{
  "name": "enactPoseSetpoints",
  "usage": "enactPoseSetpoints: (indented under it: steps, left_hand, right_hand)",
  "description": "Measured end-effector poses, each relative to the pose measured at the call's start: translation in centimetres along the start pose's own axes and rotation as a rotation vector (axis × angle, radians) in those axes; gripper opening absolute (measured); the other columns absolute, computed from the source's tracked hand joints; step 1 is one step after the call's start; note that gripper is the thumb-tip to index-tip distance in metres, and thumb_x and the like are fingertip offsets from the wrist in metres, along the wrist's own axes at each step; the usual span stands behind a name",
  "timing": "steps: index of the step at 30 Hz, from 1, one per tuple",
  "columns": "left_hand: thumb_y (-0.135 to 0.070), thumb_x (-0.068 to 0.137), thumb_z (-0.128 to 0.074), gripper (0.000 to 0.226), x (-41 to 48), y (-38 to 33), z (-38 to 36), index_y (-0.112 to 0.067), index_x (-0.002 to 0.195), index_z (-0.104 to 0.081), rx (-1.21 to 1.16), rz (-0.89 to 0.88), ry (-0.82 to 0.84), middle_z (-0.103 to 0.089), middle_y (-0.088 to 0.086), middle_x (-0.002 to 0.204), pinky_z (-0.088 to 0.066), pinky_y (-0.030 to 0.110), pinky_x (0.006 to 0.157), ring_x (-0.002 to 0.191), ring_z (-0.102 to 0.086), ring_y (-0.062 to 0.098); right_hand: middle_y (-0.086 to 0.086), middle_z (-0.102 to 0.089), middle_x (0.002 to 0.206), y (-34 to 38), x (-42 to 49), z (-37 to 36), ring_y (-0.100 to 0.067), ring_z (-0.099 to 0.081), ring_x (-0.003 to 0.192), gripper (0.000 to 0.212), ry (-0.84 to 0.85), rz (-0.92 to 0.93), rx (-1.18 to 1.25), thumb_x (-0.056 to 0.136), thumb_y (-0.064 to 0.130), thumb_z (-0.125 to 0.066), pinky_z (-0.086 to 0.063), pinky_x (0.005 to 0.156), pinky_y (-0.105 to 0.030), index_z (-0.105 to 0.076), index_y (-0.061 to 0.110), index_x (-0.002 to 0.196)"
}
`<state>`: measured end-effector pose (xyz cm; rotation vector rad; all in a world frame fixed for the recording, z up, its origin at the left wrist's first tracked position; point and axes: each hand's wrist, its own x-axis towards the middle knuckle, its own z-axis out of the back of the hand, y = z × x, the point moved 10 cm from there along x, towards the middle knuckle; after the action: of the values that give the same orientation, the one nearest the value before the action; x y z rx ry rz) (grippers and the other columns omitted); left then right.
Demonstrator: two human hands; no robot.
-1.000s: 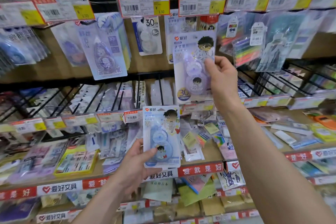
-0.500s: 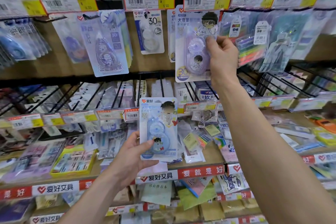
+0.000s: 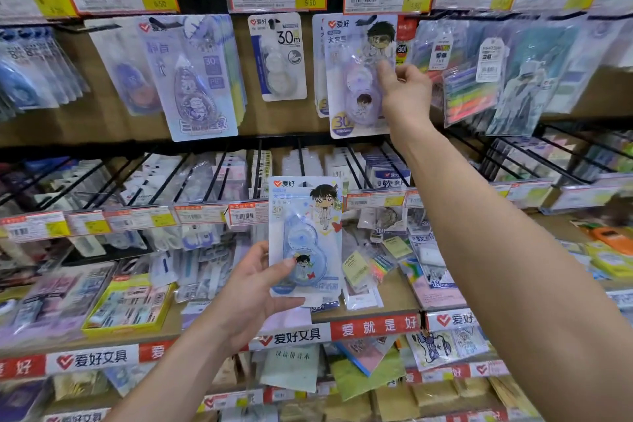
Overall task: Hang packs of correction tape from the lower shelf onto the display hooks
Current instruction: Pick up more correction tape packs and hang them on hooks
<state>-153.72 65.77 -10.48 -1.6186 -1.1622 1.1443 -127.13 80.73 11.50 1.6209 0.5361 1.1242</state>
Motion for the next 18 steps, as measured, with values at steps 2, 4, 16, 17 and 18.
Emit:
enactPoseSetpoints:
  steps: [2, 4, 16, 17, 18]
  left_hand:
    - [-0.009, 0.096, -0.06, 0.03, 0.0, -0.4, -0.5, -0.012, 0.126, -0.054, 0.007, -0.019, 0.006, -0.071, 0.004, 0.118, -0.054, 0.064, 0.09, 0.11, -0.069, 0.029]
    - [-0.01, 0.096, -0.061, 0.031, -0.1, -1.1, -1.0, -0.014, 0.126, -0.054, 0.018, -0.048, 0.01, -0.072, 0.001, 0.116, -0.056, 0.061, 0.088, 0.108, -0.07, 0.027]
    - [-0.012, 0.098, -0.06, 0.026, 0.8, -5.7, -3.7, -0.018, 0.123, -0.055, 0.021, -0.188, -0.03, -0.071, -0.001, 0.116, -0.061, 0.047, 0.075, 0.104, -0.072, 0.023]
    - [-0.012, 0.098, -0.059, 0.025, 0.9, -5.8, -3.9, -0.017, 0.122, -0.055, 0.022, -0.192, -0.034, -0.072, -0.004, 0.113, -0.061, 0.045, 0.074, 0.103, -0.072, 0.023]
    - [-0.011, 0.099, -0.059, 0.024, 1.1, -5.9, -4.1, -0.017, 0.122, -0.055, 0.024, -0.196, -0.038, -0.073, -0.007, 0.109, -0.061, 0.044, 0.073, 0.102, -0.072, 0.021]
  right_hand:
    - [0.007, -0.049, 0.067, -0.5, 1.0, -0.4, -0.008, -0.043, 0.06, 0.035, -0.023, -0.018, -0.032, 0.099, 0.04, -0.063, -0.036, 0.06, -0.026, -0.049, 0.022, 0.071]
    - [0.008, -0.052, 0.068, -0.8, 1.9, -0.8, -0.007, -0.047, 0.061, 0.034, -0.044, -0.03, -0.063, 0.098, 0.041, -0.063, -0.038, 0.063, -0.027, -0.05, 0.022, 0.072]
    - [0.001, -0.064, 0.107, -2.6, 1.2, -0.7, -0.02, -0.062, 0.102, 0.044, -0.069, -0.12, -0.132, 0.093, 0.054, -0.063, -0.05, 0.088, -0.033, -0.062, 0.015, 0.114]
    - [0.002, -0.063, 0.109, -2.7, -0.2, 0.1, -0.018, -0.062, 0.103, 0.042, -0.08, -0.116, -0.087, 0.094, 0.051, -0.063, -0.05, 0.089, -0.033, -0.062, 0.016, 0.117]
    - [0.003, -0.064, 0.11, -3.1, -1.7, 0.8, -0.015, -0.062, 0.102, 0.039, -0.078, -0.108, -0.045, 0.095, 0.049, -0.062, -0.052, 0.092, -0.035, -0.062, 0.017, 0.117]
